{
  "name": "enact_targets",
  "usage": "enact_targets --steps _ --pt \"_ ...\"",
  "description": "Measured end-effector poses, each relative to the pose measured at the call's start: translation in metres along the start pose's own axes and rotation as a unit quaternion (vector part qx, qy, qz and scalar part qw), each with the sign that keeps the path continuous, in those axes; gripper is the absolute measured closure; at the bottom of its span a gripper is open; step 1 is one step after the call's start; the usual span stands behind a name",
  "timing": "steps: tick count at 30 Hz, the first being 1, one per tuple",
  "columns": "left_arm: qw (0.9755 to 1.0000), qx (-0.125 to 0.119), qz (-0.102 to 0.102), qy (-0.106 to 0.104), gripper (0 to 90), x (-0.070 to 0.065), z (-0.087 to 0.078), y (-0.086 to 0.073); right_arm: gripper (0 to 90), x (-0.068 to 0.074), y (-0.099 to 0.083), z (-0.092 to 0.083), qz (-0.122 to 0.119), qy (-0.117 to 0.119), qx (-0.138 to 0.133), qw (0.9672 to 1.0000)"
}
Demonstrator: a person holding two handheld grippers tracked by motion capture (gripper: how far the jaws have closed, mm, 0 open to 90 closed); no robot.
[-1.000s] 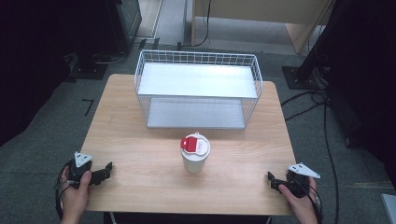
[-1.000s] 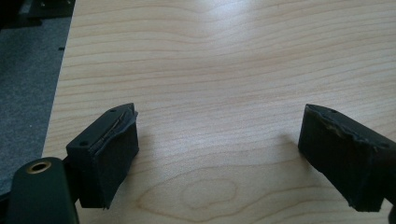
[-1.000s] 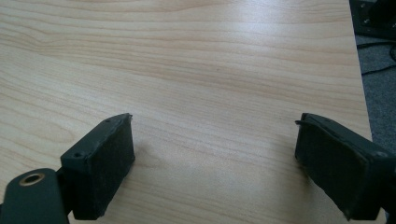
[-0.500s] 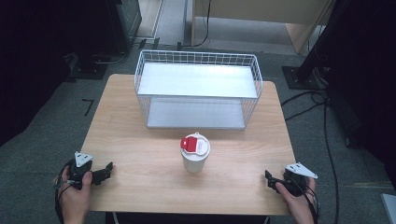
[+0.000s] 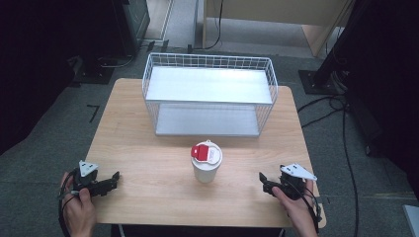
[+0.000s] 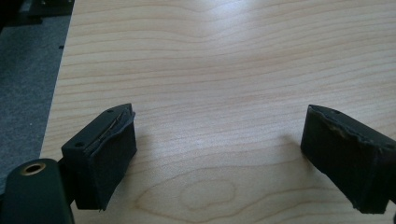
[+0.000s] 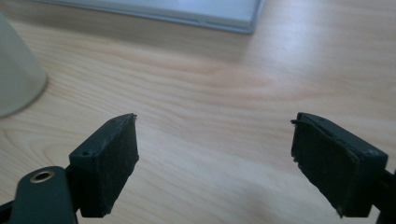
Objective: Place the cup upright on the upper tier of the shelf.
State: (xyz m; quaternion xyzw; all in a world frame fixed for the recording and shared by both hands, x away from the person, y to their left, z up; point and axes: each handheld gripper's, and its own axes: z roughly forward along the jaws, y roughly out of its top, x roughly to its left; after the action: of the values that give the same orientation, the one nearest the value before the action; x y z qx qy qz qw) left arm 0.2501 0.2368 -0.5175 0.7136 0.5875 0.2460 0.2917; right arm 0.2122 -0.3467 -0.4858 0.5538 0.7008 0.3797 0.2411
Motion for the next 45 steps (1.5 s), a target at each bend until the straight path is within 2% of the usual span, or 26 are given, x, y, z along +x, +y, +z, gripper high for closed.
enact_targets --steps 7,9,10,15,17,22,27,32,37,44,45 --pt "0.9999 0.000 -0.009 0.008 10.4 -0.003 0.001 0.001 14.5 0.029 0.018 0.007 -0.027 0.039 -0.013 0.9988" --pt "0.9999 0.001 -0.010 0.011 10.4 -0.004 0.002 0.001 14.5 0.032 0.019 0.008 -0.030 0.044 -0.015 0.9985" --pt "0.9998 0.000 -0.013 0.014 10.4 -0.007 0.002 0.002 14.6 0.041 0.022 0.010 -0.030 0.054 -0.018 0.9979" --pt "0.9998 -0.004 -0.020 0.006 10.5 -0.005 0.002 0.002 14.6 0.060 0.027 0.014 -0.045 0.073 -0.024 0.9961" --pt "0.9998 0.001 -0.012 0.013 10.5 -0.006 0.002 0.002 14.6 0.071 0.028 0.016 -0.053 0.086 -0.023 0.9946" --pt "0.9998 0.001 -0.012 0.014 10.1 -0.007 0.002 0.002 14.6 0.088 0.030 0.019 -0.075 0.111 -0.017 0.9909" --pt "0.9998 0.001 -0.013 0.013 10.1 -0.006 0.002 0.002 14.5 0.104 0.029 0.023 -0.082 0.137 -0.016 0.9870" --pt "0.9998 0.001 -0.013 0.013 10.1 -0.006 0.002 0.002 14.3 0.118 0.029 0.026 -0.076 0.155 -0.022 0.9847" --pt "0.9998 0.001 -0.013 0.013 10.1 -0.006 0.002 0.002 14.4 0.131 0.030 0.032 -0.060 0.169 -0.027 0.9835" --pt "0.9998 0.001 -0.013 0.013 10.1 -0.006 0.002 0.002 14.2 0.143 0.032 0.038 -0.047 0.168 -0.036 0.9839" --pt "0.9998 0.001 -0.012 0.013 10.1 -0.006 0.002 0.002 14.3 0.147 0.032 0.041 -0.044 0.154 -0.040 0.9862"
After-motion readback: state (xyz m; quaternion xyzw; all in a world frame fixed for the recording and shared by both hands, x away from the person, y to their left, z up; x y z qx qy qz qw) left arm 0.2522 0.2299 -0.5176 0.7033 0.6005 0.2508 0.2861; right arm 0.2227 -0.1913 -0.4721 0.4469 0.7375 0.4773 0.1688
